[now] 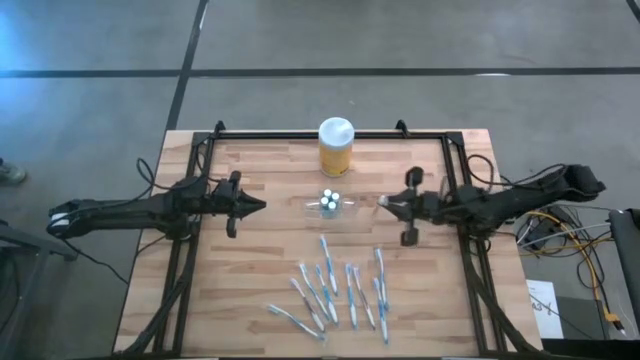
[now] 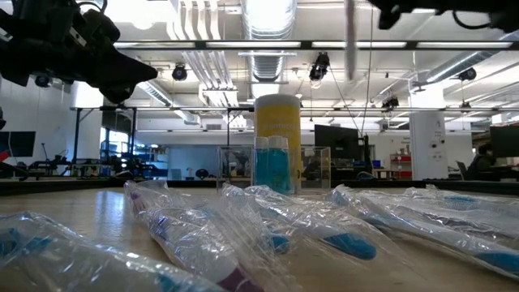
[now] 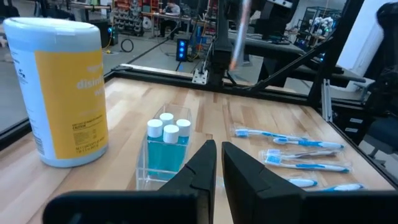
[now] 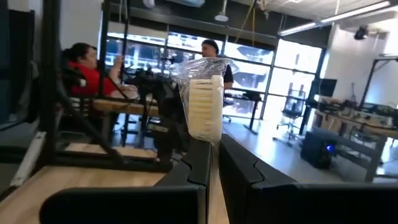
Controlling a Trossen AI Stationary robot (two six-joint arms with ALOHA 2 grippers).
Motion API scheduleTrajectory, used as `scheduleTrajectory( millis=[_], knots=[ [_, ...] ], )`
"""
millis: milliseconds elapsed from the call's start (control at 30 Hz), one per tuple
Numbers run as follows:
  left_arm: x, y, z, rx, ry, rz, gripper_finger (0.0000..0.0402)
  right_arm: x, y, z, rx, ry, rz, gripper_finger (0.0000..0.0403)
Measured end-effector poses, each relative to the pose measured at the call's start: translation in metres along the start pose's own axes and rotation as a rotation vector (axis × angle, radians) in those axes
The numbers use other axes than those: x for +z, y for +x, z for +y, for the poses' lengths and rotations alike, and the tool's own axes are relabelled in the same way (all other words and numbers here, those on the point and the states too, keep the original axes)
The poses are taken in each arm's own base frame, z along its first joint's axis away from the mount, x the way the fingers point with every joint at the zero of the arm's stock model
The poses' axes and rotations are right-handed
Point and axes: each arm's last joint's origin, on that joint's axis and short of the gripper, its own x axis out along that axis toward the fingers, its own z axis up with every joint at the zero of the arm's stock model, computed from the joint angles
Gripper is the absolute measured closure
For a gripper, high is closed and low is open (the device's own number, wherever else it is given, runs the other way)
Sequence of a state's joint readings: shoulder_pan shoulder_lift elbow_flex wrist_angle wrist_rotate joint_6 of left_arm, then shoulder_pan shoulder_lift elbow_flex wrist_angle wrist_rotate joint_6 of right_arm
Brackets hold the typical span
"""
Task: Pick & Place toothbrushing station
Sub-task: Put the orange toothbrush into the transparent organizer
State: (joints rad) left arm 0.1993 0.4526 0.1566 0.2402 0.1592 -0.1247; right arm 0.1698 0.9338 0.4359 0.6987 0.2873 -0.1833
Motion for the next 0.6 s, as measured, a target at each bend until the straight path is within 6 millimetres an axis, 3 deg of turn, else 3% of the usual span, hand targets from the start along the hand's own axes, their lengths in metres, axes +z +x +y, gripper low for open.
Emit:
scheduleTrajectory(
  millis=[233, 600],
  knots=[
    [-0.004, 0.000, 0.000, 0.001, 0.007, 0.010, 0.0371, -0.023, 0.032, -0.016, -0.069, 0.026, -0.003, 0.0390],
    [-0.011, 0.000, 0.001, 0.004, -0.017, 0.031, 0.0371, -0.073, 0.052, -0.025, -0.305, 0.030, 0.101, 0.0390]
  ],
)
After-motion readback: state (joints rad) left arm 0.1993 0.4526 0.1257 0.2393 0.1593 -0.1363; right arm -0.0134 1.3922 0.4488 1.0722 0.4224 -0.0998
